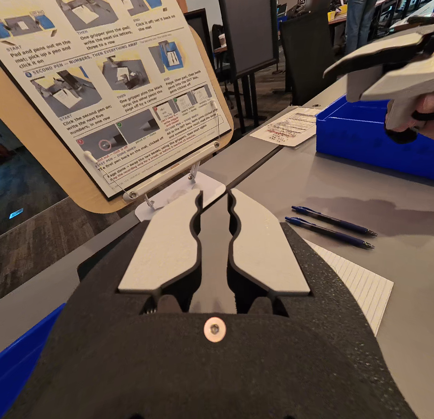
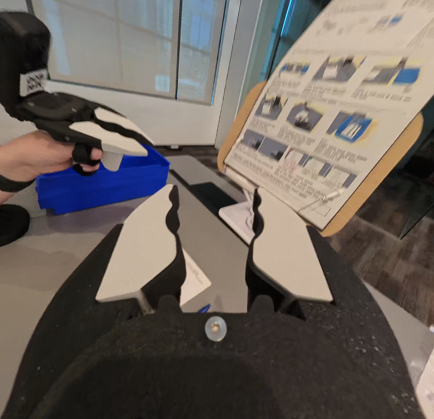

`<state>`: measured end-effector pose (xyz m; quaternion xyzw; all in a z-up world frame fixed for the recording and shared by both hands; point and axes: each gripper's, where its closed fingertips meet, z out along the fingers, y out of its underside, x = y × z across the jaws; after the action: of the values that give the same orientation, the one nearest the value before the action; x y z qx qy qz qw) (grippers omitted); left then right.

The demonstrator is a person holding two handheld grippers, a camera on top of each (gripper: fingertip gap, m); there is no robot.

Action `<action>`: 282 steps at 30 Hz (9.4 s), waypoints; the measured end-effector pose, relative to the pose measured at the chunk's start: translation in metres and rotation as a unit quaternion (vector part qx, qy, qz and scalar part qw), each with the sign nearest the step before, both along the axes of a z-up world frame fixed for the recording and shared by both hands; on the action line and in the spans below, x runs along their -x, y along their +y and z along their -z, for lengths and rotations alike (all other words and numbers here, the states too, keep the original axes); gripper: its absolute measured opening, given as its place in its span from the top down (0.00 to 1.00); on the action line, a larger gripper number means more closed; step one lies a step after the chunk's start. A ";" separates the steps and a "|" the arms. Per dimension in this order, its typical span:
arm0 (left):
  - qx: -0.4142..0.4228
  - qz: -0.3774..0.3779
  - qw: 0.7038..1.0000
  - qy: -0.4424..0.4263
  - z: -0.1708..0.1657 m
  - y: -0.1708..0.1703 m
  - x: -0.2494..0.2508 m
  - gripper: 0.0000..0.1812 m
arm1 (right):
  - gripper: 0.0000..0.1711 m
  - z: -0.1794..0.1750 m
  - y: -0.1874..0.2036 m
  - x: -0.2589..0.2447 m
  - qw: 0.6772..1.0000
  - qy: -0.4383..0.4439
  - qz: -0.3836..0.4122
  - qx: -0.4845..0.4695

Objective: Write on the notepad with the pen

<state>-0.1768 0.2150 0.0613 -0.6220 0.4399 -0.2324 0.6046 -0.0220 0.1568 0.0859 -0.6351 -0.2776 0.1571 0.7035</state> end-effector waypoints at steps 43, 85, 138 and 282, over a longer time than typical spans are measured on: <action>0.088 0.128 0.970 0.185 0.104 -0.034 -0.047 0.86 | 0.73 0.081 0.015 0.021 0.983 -0.116 -0.057 0.134; 0.136 0.286 0.904 0.288 0.155 -0.118 -0.074 0.81 | 0.75 0.149 0.025 0.020 0.953 -0.149 -0.078 0.253; 0.077 0.181 0.916 0.350 0.193 -0.145 -0.036 0.79 | 0.77 0.173 0.023 0.037 0.941 -0.140 -0.117 0.286; 0.211 0.286 0.881 0.313 0.208 -0.124 -0.007 0.80 | 0.78 0.200 -0.006 0.060 0.898 -0.181 -0.208 0.343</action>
<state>-0.1703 0.0910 -0.1465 -0.6227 0.7053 -0.2757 0.1971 -0.0824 0.1505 -0.1142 -0.7823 -0.4548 0.2671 0.3314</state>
